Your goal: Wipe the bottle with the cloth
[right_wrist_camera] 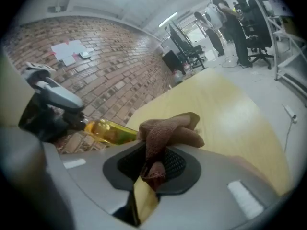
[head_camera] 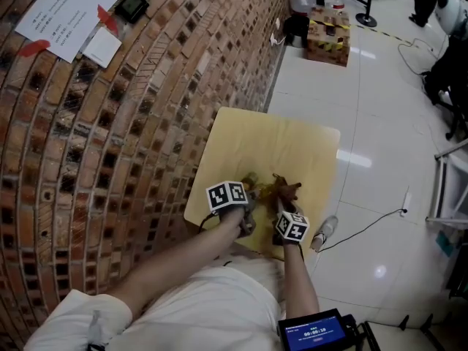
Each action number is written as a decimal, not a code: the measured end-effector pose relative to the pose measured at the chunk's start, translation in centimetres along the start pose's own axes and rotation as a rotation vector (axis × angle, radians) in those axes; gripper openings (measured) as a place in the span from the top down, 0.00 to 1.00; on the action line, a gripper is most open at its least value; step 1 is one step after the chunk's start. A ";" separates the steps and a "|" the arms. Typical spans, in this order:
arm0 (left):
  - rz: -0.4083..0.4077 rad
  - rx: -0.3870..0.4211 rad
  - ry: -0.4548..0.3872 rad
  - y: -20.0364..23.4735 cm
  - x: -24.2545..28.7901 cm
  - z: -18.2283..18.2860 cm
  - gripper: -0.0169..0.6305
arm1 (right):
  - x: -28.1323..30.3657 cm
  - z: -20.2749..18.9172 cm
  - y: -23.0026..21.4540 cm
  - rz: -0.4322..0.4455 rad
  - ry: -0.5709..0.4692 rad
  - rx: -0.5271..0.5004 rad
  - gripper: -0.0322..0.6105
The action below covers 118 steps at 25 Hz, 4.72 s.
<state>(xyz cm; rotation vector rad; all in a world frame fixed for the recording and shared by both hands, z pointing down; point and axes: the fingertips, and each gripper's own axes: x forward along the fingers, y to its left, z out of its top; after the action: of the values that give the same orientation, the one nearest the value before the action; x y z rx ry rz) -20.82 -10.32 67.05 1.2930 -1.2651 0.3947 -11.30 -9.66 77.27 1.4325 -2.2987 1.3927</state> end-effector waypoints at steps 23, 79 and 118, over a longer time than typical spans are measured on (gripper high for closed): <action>0.012 -0.111 0.151 -0.9 1.1 -1.1 0.69 | 3.0 -2.0 1.3 0.107 0.069 0.149 0.85; -0.084 1.746 0.256 -1.7 -1.1 -3.1 0.69 | 1.1 -0.6 0.8 0.097 0.166 0.038 0.85; 0.317 1.403 0.125 -1.3 4.5 -0.7 0.70 | -5.0 -1.9 -0.8 0.071 0.084 0.162 0.84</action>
<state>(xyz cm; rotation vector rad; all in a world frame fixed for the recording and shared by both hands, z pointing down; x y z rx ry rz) -17.91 -11.94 70.41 2.1173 -1.0262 1.7677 -8.58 -5.03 76.40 1.3162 -2.2510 1.6603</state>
